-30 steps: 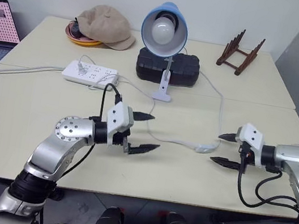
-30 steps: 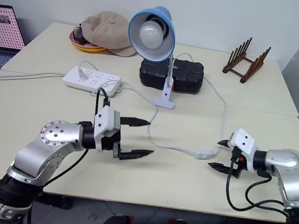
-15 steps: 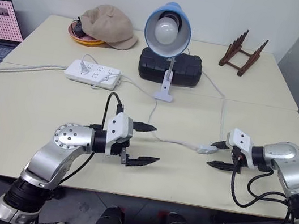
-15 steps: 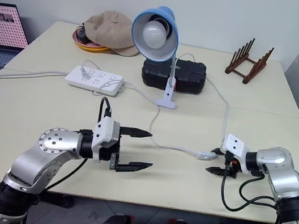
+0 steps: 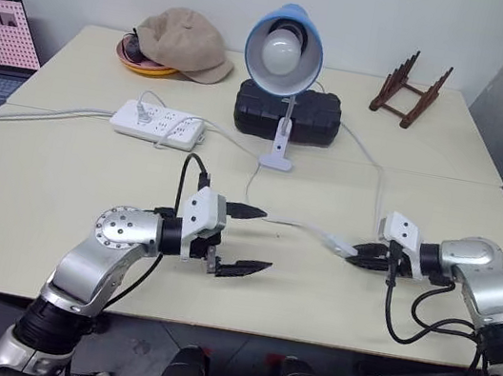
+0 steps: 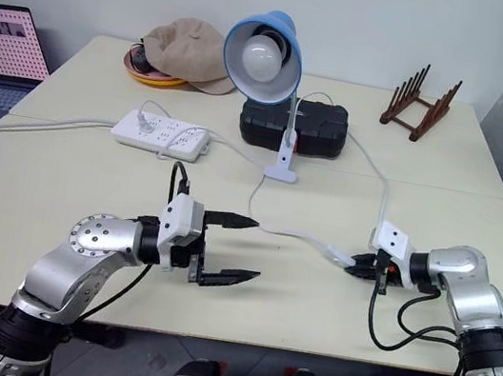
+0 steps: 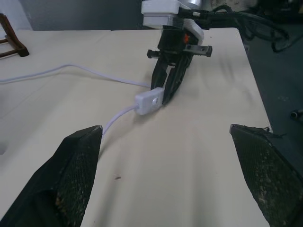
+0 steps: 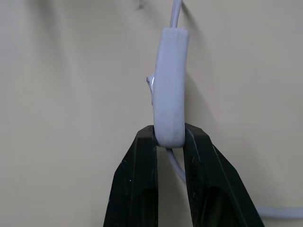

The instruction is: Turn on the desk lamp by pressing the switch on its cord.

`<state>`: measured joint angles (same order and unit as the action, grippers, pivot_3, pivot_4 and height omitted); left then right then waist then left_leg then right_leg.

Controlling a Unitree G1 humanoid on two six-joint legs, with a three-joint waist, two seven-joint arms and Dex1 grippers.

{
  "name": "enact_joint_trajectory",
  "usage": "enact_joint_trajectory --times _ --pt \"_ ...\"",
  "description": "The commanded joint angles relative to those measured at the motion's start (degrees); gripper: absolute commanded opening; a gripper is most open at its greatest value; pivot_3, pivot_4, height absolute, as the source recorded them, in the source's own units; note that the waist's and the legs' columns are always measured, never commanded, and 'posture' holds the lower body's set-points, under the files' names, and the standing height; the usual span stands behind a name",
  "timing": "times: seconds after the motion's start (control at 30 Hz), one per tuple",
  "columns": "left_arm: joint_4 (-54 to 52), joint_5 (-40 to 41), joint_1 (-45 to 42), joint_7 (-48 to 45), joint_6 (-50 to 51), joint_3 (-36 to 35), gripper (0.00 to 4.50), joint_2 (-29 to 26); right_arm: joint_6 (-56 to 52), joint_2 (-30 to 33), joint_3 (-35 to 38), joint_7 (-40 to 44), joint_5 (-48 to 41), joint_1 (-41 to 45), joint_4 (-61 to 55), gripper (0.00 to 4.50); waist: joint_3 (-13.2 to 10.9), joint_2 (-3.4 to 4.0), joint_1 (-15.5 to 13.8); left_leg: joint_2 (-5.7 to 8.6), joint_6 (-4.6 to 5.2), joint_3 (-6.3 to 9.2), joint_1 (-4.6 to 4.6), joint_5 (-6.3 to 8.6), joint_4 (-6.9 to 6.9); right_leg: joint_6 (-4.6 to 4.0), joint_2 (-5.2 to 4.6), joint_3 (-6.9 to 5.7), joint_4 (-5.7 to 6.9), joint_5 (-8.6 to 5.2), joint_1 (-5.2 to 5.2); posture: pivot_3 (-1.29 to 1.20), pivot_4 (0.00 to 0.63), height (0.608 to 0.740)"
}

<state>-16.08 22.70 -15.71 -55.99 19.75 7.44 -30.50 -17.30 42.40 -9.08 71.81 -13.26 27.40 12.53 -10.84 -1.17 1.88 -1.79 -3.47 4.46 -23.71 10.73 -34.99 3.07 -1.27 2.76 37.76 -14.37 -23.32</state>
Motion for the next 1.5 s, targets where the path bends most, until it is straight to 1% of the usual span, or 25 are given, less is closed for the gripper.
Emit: enact_joint_trajectory --times 0.03,0.07,0.13,0.2,0.33,0.4,0.53,0.63,0.73,0.83,0.87,1.0,1.2,1.33,1.37,1.43,1.47,1.5 --pt "-1.77 6.11 -1.20 5.18 9.78 -2.25 4.50 2.72 -10.92 -2.65 6.53 -3.83 -8.91 0.28 -6.92 0.39 0.00 0.00 0.04 0.00 0.00 0.00 0.00 0.00 0.00 0.04 0.00 0.00 0.01 0.02 0.00 0.00 0.150 0.740" --pt "-1.86 7.77 -1.27 6.31 12.68 -2.78 4.50 3.37 -14.19 -3.66 7.92 -5.25 -11.15 0.42 -8.37 0.39 0.00 0.00 0.09 0.00 0.00 0.01 0.00 0.00 -0.01 0.05 0.00 0.00 0.02 0.03 0.00 0.00 0.150 0.740" --pt "-1.22 15.46 -2.40 9.19 23.00 -4.71 4.50 5.60 -25.18 -7.02 12.66 -9.96 -19.53 1.24 -12.48 0.39 0.00 0.00 0.10 0.00 0.00 0.07 0.01 0.00 -0.02 0.05 0.02 -0.04 0.10 0.03 0.00 0.00 0.150 0.740" --pt "-0.48 22.55 -4.20 11.31 30.91 -6.82 4.50 7.69 -32.99 -9.17 15.79 -13.00 -25.98 1.33 -15.82 0.39 0.00 0.00 0.04 -0.01 0.00 0.14 0.01 0.00 -0.03 0.05 0.03 -0.08 0.17 0.03 0.01 0.00 0.150 0.740" --pt "1.90 33.15 -8.12 16.05 40.12 -11.42 4.50 12.18 -40.06 -9.62 18.13 -15.16 -32.16 0.39 -19.65 0.39 0.00 0.00 -0.12 0.01 0.00 0.22 -0.02 0.00 -0.14 0.05 0.05 -0.19 0.21 0.03 0.04 0.00 0.150 0.740" --pt "3.10 37.92 -9.40 17.15 43.91 -13.01 4.50 13.26 -42.45 -9.18 18.68 -15.60 -34.37 0.05 -20.67 0.39 0.00 0.00 -0.05 0.01 0.00 0.20 -0.02 0.00 -0.18 0.05 0.04 -0.16 0.18 0.03 0.07 0.00 0.150 0.740" --pt "5.22 42.37 -10.71 17.89 48.01 -14.06 4.50 13.31 -45.84 -7.98 18.84 -15.34 -37.78 -0.68 -22.58 0.39 0.00 0.00 0.02 0.03 0.01 0.21 -0.01 0.00 -0.17 0.04 0.05 -0.16 0.17 0.02 0.07 0.00 0.150 0.740" --pt "6.86 41.82 -11.45 15.76 48.22 -12.57 4.50 12.31 -48.85 -7.15 19.43 -15.12 -41.50 -0.62 -23.97 0.39 0.00 0.00 0.12 0.02 0.01 0.20 -0.01 0.00 -0.16 0.04 0.06 -0.15 0.18 0.02 0.05 0.00 0.150 0.740" --pt "8.65 41.54 -13.10 15.33 48.01 -11.98 4.50 13.20 -51.15 -5.92 18.99 -14.83 -44.44 -0.90 -26.27 0.39 0.01 0.00 0.00 0.02 0.00 0.20 -0.02 0.00 -0.16 0.03 0.06 -0.16 0.18 0.02 0.04 0.00 0.150 0.740" --pt "9.54 39.22 -13.87 14.53 46.39 -10.42 4.50 13.64 -52.44 -5.93 19.12 -16.17 -46.63 -0.88 -27.57 0.39 0.01 0.00 -0.01 0.03 0.00 0.20 -0.03 0.00 -0.18 -0.01 0.06 -0.15 0.14 0.00 0.05 0.00 0.150 0.740" --pt "9.60 38.58 -13.95 14.14 45.86 -9.94 4.50 13.63 -52.63 -5.98 19.10 -16.62 -47.06 -0.89 -27.85 0.39 0.01 0.00 -0.02 0.03 0.00 0.19 -0.04 0.00 -0.17 -0.02 0.06 -0.14 0.12 -0.01 0.05 0.00 0.150 0.740" --pt "9.57 40.15 -14.59 14.56 46.38 -10.65 4.50 14.74 -52.84 -5.98 18.80 -18.00 -48.38 -1.56 -28.91 0.39 0.01 0.00 -0.04 0.03 0.00 0.19 -0.06 0.00 -0.15 0.01 0.06 -0.15 0.07 0.00 0.04 0.00 0.150 0.740" --pt "9.06 40.62 -14.70 14.47 46.89 -10.77 4.50 14.79 -52.53 -5.75 18.61 -19.18 -49.20 -2.32 -29.44 0.39 0.01 0.00 -0.03 0.03 0.00 0.19 -0.08 0.00 -0.13 0.01 0.06 -0.14 0.05 0.00 0.03 0.00 0.150 0.740" --pt "9.60 40.39 -15.00 14.38 46.56 -11.01 3.91 14.82 -52.25 -5.25 18.79 -19.26 -49.09 -2.76 -29.52 0.39 0.01 0.00 -0.03 0.03 0.00 0.19 -0.08 0.00 -0.13 -0.01 0.05 -0.15 0.05 -0.01 0.03 0.00 0.150 0.740" --pt "9.71 40.65 -15.05 14.55 46.67 -11.24 3.60 14.94 -52.23 -5.13 18.84 -19.24 -49.16 -2.87 -29.56 0.39 0.01 0.00 -0.03 0.03 0.00 0.19 -0.08 0.00 -0.13 -0.01 0.06 -0.14 0.04 0.00 0.03 0.00 0.150 0.740" --pt "9.80 40.86 -15.15 14.67 46.75 -11.45 3.30 15.02 -52.16 -4.93 18.87 -19.23 -49.28 -3.09 -29.68 0.39 0.01 0.00 -0.03 0.03 0.00 0.18 -0.09 0.00 -0.13 -0.01 0.05 -0.14 0.02 0.00 0.03 0.00 0.150 0.740" --pt "9.81 40.90 -15.22 14.64 46.76 -11.47 3.05 15.01 -52.11 -4.86 18.85 -19.26 -49.33 -3.17 -29.72 0.39 0.01 0.00 -0.03 0.03 0.00 0.18 -0.09 0.00 -0.13 0.00 0.05 -0.15 0.01 0.00 0.03 0.00 0.150 0.740" --pt "9.80 40.86 -15.27 14.53 46.72 -11.41 2.91 14.98 -52.04 -4.80 18.81 -19.29 -49.35 -3.22 -29.74 0.39 0.01 0.00 -0.03 0.03 0.00 0.18 -0.09 0.00 -0.13 0.00 0.05 -0.14 0.01 0.00 0.03 0.00 0.150 0.740"
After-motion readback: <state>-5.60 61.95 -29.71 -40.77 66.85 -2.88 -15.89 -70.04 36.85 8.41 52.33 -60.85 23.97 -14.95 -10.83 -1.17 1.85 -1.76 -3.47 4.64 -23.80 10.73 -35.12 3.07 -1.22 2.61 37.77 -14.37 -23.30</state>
